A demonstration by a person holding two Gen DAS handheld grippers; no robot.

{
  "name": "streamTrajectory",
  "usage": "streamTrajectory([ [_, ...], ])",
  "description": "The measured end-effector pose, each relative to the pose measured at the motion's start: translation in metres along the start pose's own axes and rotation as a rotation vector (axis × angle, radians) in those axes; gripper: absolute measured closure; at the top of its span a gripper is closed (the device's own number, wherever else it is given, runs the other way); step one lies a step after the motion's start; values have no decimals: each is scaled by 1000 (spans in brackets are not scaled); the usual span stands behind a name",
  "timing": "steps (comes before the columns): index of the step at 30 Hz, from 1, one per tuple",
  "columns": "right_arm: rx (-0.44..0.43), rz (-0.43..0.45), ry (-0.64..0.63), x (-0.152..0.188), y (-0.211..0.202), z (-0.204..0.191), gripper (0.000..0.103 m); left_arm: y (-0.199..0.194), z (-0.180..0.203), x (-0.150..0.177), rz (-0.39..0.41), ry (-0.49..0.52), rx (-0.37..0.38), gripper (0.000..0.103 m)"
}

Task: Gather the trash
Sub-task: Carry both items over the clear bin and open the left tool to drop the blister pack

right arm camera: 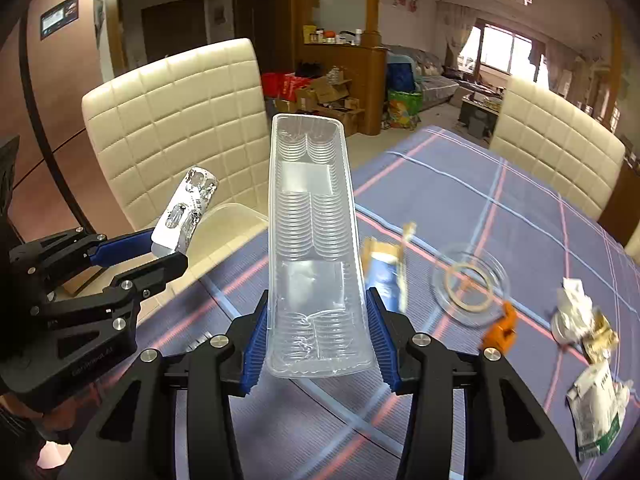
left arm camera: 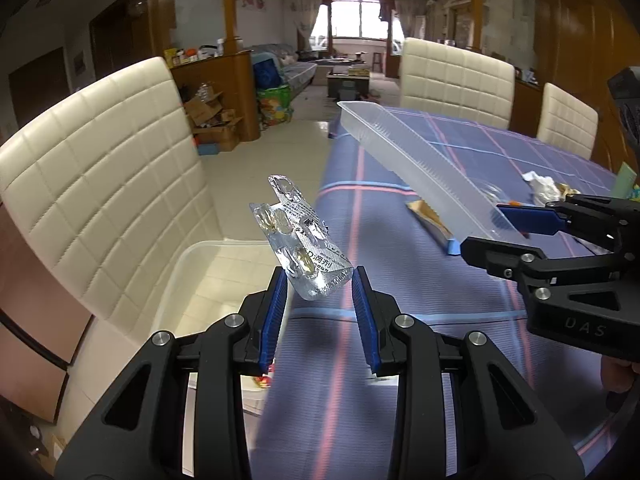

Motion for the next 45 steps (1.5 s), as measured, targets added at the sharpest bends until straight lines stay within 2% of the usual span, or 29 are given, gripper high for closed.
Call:
streamTrajectory([
  [7, -4, -12, -62, -17, 21, -27, 58, 13, -39, 3, -16, -46, -41, 68],
  [17, -27, -22, -70, -29, 45, -44, 58, 43, -79, 2, -50, -68, -91, 68],
  [27, -22, -49, -50, -32, 65, -36, 58, 64, -83, 4, -72, -78, -93, 64],
  [45, -38, -81, -77, -32, 89, -44, 58, 88, -88, 14, -118, -98, -89, 60],
])
Point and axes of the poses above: each gripper's, at about its wrist camera, not at the fingertips, and y roughly the way its jaws point, z to its right, x to its underside, the point moved 6 cm from there along y, roughly the way its jaws point, and after that the axes turned 8 degrees about -x, right-handed, at the moved point
